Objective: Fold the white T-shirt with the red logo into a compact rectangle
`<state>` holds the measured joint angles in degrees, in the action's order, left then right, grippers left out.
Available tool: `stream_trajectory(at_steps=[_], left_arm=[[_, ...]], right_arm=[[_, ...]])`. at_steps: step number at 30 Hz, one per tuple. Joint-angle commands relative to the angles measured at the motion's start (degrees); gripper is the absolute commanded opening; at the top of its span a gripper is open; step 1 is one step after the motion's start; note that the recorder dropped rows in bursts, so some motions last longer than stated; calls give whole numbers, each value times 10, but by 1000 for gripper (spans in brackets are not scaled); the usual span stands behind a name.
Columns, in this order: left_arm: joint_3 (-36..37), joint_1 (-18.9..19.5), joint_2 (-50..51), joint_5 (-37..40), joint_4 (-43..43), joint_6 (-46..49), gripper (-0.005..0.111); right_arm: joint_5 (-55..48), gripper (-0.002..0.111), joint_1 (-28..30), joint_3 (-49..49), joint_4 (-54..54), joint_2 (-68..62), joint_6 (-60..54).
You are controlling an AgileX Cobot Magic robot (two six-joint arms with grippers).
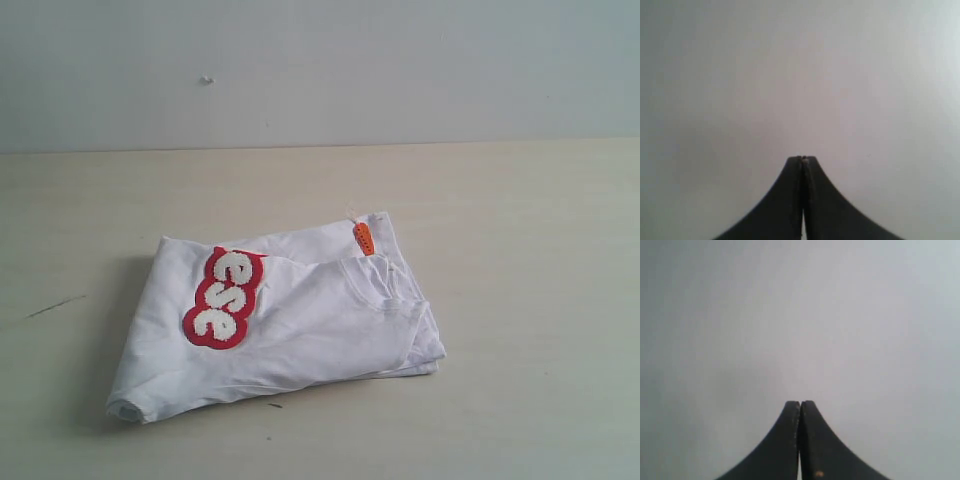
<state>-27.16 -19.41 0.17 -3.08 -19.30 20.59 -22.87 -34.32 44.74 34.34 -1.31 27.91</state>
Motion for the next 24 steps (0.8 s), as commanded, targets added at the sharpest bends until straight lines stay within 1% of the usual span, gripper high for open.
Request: stream_trajectory(at_steps=[1, 7, 10, 13, 15, 24], left_arm=[[1, 0, -2, -6, -5, 0, 0], [1, 0, -2, -6, -5, 0, 0], [1, 0, -2, -6, -6, 0, 0], [1, 0, -2, -7, -9, 0, 0], [1, 0, -2, -7, -9, 0, 0], [1, 0, -2, -3, -9, 0, 0]], right_arm=[[-5, 0, 80, -10, -24, 13, -11], [18, 0, 208, -10, -163, 13, -115], [18, 0, 272, -10, -192, 13, -133], [18, 0, 313, -10, -194, 13, -133], [18, 0, 324, -10, -194, 13, -131], [16, 0, 325, -10, -193, 13, -127]])
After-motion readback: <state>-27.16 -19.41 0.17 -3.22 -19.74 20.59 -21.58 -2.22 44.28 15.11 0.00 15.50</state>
